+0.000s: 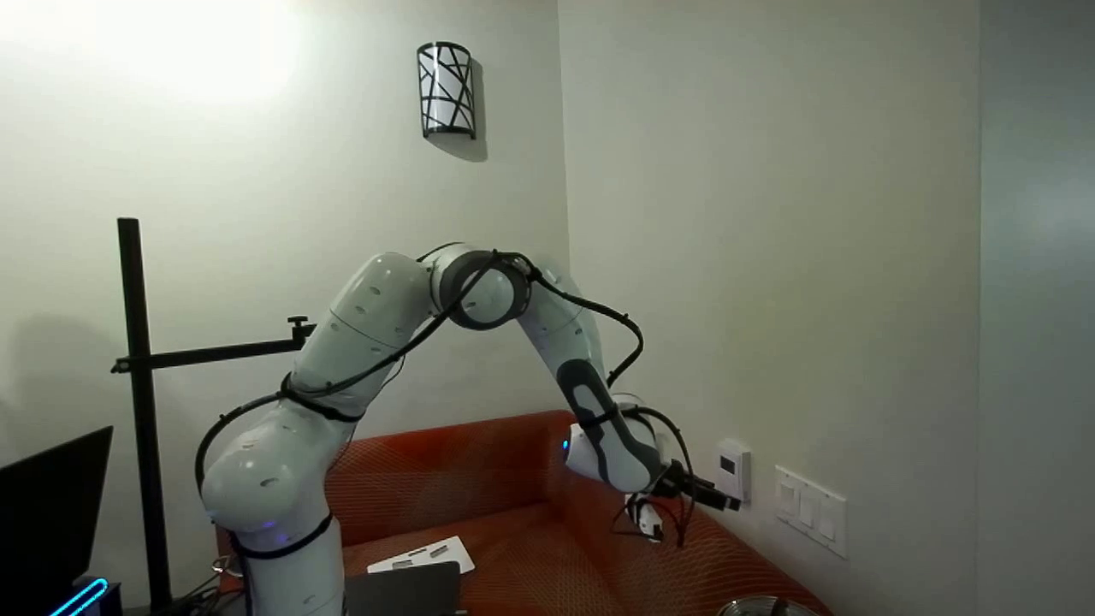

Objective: Turn on the first left light switch

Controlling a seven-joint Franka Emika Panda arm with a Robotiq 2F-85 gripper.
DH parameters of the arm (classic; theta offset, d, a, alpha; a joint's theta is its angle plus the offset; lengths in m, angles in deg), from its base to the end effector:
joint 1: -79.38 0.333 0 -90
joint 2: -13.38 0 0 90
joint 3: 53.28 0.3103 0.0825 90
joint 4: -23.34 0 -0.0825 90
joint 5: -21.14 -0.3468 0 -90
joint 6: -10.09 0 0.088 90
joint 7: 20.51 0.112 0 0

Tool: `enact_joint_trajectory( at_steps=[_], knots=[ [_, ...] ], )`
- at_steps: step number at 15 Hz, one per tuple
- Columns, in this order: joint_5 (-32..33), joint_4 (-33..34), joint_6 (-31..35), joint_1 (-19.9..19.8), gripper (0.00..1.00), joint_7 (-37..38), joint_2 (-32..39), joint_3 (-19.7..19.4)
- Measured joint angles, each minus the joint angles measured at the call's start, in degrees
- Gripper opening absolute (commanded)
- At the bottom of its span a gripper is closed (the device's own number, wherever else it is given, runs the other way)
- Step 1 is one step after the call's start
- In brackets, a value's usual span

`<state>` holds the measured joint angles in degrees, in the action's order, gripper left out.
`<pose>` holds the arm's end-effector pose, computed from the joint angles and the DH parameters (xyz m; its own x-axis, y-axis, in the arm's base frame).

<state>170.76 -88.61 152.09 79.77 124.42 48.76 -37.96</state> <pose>0.5627 0.1538 0.1824 0.4080 0.1264 0.9042 0.0074 -0.9908 0.1352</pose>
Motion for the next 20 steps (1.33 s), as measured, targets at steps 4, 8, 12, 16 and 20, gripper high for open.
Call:
enact_joint_trajectory(
  at_steps=[4, 8, 12, 16, 20],
  knots=[
    [-0.21, 3.82, -0.1, 1.46, 0.53, -3.47, 2.27, 0.59],
    [-0.22, 5.32, -1.01, 1.4, 0.22, -5.32, 3.99, -0.02],
    [-0.22, 5.88, -1.77, 0.98, 0.0, -6.39, 5.14, -0.4],
    [-0.22, 7.07, -1.77, 1.76, 0.0, -8.82, 5.25, 0.27],
    [-0.22, 8.59, -1.51, 4.17, 0.0, -9.83, 5.28, -0.5]
  ],
)
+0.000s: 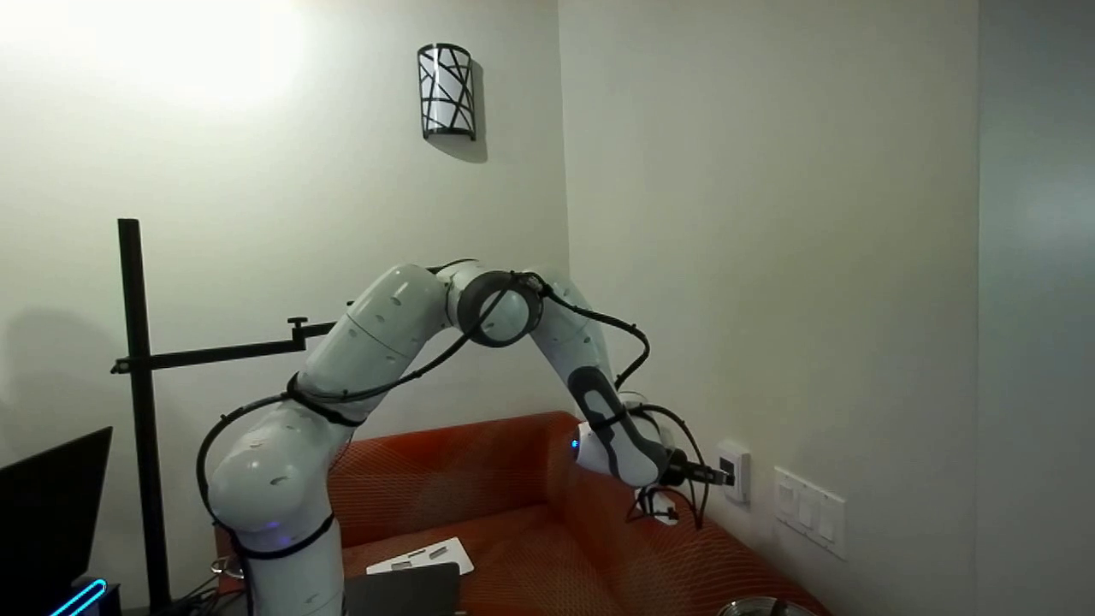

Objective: Turn on the first left light switch

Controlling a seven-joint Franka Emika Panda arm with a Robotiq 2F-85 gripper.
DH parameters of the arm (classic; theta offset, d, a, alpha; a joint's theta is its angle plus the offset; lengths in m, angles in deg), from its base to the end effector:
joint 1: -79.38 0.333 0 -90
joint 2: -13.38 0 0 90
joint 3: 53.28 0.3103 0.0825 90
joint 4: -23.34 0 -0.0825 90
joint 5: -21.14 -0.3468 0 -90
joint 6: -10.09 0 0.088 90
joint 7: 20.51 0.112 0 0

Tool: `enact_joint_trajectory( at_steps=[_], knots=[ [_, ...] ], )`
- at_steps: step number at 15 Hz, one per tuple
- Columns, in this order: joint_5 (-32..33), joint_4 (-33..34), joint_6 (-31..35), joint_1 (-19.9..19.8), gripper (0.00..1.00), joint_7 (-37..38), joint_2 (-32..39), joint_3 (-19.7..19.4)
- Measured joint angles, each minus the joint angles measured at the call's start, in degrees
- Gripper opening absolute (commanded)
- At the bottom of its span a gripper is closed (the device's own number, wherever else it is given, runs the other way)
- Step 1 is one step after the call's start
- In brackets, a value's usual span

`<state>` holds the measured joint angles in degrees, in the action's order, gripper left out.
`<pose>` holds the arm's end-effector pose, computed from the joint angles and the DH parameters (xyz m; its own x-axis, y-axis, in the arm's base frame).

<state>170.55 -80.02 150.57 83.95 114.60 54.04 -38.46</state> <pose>0.5935 0.1941 0.1812 0.3273 0.2823 0.9018 0.0828 -0.9592 0.2702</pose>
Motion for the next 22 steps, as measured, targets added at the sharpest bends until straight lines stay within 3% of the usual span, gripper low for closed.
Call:
enact_joint_trajectory(
  at_steps=[5, 14, 22],
  knots=[
    [-0.01, 0.85, 0.13, 4.11, 0.0, 0.35, 0.05, -4.07],
    [-0.01, 1.18, 1.05, 6.16, 0.0, 0.36, 0.64, -8.77],
    [-0.01, 3.52, 3.6, 8.1, 0.0, 0.36, 1.73, -10.67]
  ],
)
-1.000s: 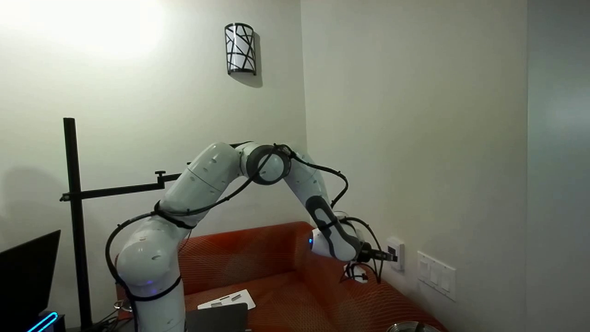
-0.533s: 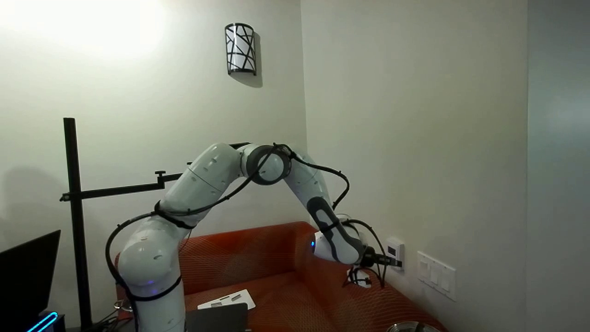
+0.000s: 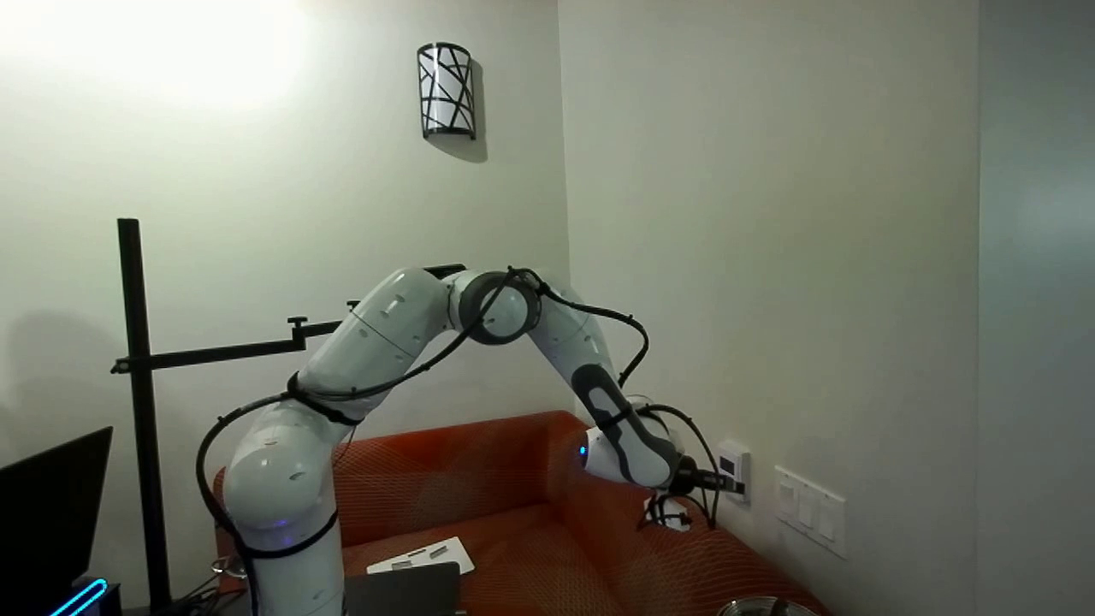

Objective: Turn on the first left light switch

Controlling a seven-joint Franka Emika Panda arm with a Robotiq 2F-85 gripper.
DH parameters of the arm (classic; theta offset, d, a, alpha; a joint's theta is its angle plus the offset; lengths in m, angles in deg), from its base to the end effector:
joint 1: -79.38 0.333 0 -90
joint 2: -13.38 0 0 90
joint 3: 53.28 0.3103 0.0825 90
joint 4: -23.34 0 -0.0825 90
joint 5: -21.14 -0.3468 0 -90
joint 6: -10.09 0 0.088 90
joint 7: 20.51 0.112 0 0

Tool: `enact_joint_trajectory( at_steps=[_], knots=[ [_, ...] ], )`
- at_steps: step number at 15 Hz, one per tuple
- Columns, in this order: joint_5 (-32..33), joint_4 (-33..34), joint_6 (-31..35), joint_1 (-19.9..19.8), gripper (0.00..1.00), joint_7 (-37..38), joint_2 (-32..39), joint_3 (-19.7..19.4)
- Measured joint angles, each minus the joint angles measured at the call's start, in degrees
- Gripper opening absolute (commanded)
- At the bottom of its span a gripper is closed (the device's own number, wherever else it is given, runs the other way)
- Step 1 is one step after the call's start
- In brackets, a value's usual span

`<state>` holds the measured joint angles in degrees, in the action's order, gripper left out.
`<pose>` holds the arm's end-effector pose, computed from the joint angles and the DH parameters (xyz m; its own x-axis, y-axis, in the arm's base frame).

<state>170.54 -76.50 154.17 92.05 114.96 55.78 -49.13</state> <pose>0.6047 0.1817 0.1686 0.3296 0.3710 0.8682 0.1027 -0.9282 0.3577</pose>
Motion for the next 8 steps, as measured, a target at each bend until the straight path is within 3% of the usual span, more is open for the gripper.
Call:
enact_joint_trajectory(
  at_steps=[8],
  knots=[
    [0.0, 3.44, 1.0, 0.91, 0.0, 0.0, 2.29, -1.77]
  ],
)
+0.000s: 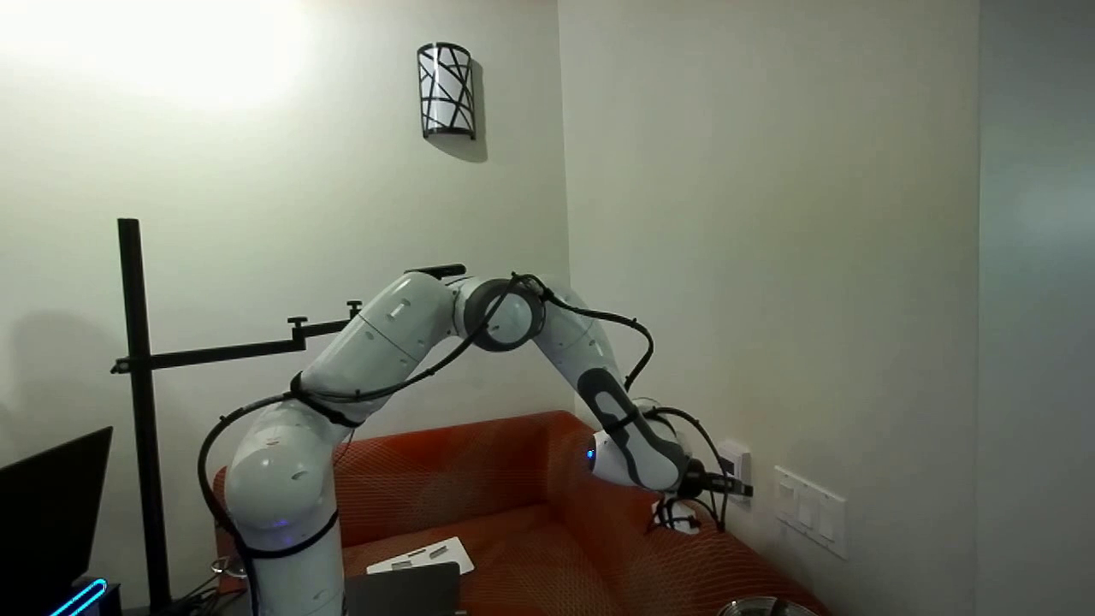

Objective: Turn on the first left light switch

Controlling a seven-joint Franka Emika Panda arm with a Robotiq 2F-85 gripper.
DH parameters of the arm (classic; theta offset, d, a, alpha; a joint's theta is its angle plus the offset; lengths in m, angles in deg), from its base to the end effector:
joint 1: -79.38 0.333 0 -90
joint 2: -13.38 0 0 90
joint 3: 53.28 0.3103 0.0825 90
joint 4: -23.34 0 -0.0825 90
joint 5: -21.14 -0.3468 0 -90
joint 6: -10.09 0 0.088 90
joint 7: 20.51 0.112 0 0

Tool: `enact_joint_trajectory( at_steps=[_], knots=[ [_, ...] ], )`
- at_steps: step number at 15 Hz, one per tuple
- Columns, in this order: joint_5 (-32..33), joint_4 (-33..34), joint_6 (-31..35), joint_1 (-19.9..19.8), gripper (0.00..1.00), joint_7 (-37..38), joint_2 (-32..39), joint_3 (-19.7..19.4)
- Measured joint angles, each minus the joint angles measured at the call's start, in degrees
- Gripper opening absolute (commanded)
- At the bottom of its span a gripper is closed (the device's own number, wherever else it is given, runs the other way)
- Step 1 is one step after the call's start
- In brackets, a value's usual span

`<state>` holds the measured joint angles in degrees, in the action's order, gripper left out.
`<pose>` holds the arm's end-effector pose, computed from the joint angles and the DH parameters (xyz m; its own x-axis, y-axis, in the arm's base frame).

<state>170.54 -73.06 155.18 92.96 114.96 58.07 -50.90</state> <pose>0.6178 0.1781 0.1630 0.3242 0.3796 0.8665 0.0975 -0.9245 0.3686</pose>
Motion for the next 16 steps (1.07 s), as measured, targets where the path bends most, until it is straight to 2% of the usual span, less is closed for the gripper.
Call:
enact_joint_trajectory(
  at_steps=[16],
  knots=[
    [0.0, 9.66, 3.62, 2.82, 0.0, 0.0, 5.24, -4.89]
  ],
)
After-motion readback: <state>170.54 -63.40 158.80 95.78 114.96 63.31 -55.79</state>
